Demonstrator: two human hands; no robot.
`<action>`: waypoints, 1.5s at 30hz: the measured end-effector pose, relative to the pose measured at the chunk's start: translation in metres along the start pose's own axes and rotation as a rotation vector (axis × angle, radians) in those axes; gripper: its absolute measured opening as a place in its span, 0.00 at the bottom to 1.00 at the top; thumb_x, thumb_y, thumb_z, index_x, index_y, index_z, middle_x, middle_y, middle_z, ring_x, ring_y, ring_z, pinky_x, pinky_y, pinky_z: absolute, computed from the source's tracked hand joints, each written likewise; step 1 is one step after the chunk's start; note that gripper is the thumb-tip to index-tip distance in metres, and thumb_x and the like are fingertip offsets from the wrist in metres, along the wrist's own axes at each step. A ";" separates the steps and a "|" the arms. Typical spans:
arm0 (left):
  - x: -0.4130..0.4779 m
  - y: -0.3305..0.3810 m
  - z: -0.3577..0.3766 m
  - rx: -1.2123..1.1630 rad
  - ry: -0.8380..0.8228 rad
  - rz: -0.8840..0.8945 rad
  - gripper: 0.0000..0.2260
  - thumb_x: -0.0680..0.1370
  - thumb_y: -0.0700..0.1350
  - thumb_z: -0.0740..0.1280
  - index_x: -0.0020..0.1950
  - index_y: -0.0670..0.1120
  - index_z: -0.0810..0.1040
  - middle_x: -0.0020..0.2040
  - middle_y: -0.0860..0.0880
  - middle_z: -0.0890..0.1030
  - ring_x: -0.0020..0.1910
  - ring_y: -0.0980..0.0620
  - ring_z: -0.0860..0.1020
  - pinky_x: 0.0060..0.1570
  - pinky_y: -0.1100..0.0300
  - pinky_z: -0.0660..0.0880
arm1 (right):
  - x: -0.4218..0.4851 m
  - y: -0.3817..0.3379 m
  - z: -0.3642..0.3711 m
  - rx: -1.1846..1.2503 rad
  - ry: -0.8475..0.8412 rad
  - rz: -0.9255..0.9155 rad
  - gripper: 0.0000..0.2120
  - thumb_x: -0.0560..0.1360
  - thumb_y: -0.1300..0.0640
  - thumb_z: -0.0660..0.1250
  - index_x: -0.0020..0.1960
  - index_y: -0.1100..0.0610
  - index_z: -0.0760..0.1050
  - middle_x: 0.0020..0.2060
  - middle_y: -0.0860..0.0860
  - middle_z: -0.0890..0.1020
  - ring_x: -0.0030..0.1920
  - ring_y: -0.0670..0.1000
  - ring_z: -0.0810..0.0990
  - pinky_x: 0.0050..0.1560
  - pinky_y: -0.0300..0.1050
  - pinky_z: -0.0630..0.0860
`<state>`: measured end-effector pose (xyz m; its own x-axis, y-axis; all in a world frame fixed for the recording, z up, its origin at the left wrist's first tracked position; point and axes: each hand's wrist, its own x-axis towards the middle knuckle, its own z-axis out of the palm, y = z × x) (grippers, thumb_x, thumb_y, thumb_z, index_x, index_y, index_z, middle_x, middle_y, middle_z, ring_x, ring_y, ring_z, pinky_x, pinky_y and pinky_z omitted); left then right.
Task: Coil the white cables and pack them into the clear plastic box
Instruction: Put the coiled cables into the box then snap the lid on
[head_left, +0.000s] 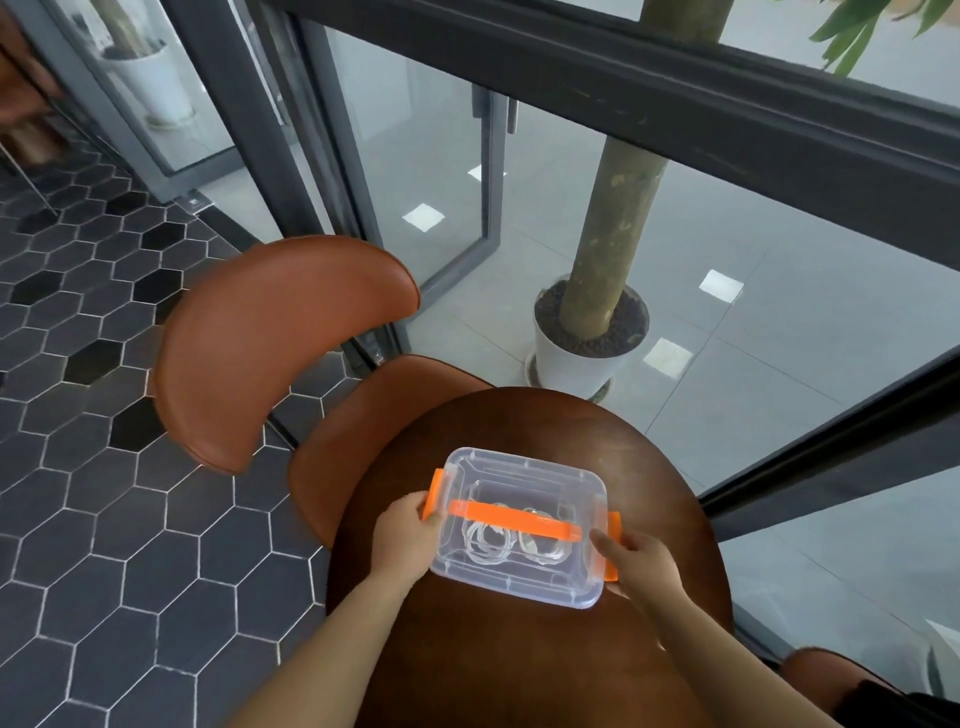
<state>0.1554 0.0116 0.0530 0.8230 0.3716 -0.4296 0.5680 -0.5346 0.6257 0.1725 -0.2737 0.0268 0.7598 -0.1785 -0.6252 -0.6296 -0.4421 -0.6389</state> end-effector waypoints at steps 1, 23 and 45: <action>-0.002 0.002 0.001 0.077 0.032 0.042 0.11 0.82 0.50 0.64 0.42 0.48 0.79 0.36 0.52 0.80 0.34 0.55 0.78 0.31 0.64 0.68 | 0.000 0.000 0.000 -0.030 0.014 -0.014 0.16 0.75 0.42 0.70 0.52 0.55 0.80 0.43 0.51 0.86 0.42 0.52 0.86 0.47 0.53 0.85; -0.020 0.014 0.015 0.346 0.127 0.149 0.26 0.83 0.56 0.59 0.80 0.51 0.59 0.65 0.49 0.78 0.58 0.51 0.81 0.49 0.62 0.77 | -0.026 -0.014 -0.002 -0.223 0.125 -0.133 0.26 0.71 0.37 0.72 0.62 0.52 0.78 0.53 0.49 0.85 0.50 0.52 0.84 0.51 0.49 0.80; -0.057 -0.003 0.023 0.439 0.186 0.061 0.39 0.78 0.61 0.66 0.81 0.52 0.48 0.56 0.48 0.79 0.46 0.53 0.83 0.41 0.65 0.79 | -0.027 -0.041 0.010 -0.562 0.133 -0.445 0.16 0.76 0.46 0.70 0.61 0.48 0.74 0.42 0.44 0.80 0.37 0.45 0.77 0.37 0.34 0.74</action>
<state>0.1067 -0.0255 0.0610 0.8632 0.4377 -0.2518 0.4992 -0.8146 0.2953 0.1763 -0.2422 0.0655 0.9602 0.0340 -0.2771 -0.1050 -0.8758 -0.4712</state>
